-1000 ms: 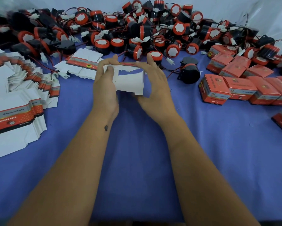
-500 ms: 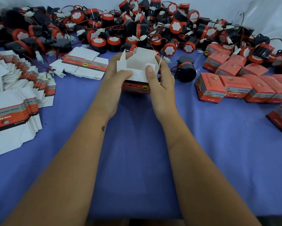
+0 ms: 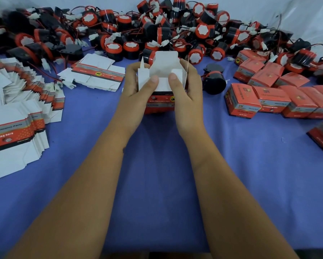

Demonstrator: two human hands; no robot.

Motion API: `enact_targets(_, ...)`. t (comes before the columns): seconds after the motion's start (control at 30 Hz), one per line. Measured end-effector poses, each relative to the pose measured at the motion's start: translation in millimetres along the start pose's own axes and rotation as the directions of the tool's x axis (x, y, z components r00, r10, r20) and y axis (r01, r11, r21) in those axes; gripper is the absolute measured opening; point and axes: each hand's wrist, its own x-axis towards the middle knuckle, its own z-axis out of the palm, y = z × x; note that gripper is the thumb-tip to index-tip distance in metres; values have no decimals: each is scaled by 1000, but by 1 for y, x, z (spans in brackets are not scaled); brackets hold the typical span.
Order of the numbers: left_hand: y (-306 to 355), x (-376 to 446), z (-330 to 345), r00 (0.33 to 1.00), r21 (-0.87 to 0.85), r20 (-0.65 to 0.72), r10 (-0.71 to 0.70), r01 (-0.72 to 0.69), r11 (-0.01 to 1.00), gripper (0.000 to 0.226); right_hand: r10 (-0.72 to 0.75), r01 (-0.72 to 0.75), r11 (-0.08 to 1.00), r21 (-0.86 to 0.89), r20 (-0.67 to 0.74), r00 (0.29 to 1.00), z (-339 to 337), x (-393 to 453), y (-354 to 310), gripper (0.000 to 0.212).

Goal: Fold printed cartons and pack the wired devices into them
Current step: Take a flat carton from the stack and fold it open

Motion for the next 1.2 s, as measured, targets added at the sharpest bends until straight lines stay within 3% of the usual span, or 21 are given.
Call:
enact_targets(0.27, -8, 6, 4, 991, -197, -102, -86, 64, 978, 34, 107, -121, 983, 137, 108, 988, 6, -2, 3, 34)
enact_targets(0.43, -6, 10, 2, 991, -412, -6, -133, 119, 903, 44, 160, -169, 972, 161, 67, 985, 5, 0, 4, 31)
enact_targets(0.63, -9, 6, 4, 996, -35, -37, -84, 83, 996, 38, 139, -152, 978, 145, 98, 985, 4, -2, 3, 28)
enact_targets(0.7, -9, 7, 3, 995, -34, -63, -75, 73, 997, 38, 166, -202, 952, 230, 168, 972, 4, -1, 4, 24)
enact_targets(0.77, -9, 7, 4, 993, -32, -92, -78, 76, 997, 37, 227, -285, 892, 352, 196, 954, 2, 1, 3, 42)
enact_targets(0.87, -8, 8, 6, 989, -34, -120, -91, 87, 996, 34, 296, -341, 877, 338, 178, 938, 0, 4, 1, 41)
enact_targets(0.97, -7, 9, 6, 988, -57, -120, -101, 95, 994, 31, 261, -318, 907, 277, 224, 939, -1, 5, 2, 28)
enact_targets(1.07, -5, 9, 6, 987, -82, -118, -113, 104, 991, 28, 198, -272, 927, 257, 281, 939, -3, 5, 1, 31)
enact_targets(1.2, -4, 8, 7, 992, -82, -109, -64, 55, 995, 33, 141, -192, 952, 240, 213, 967, -2, 3, -3, 38)
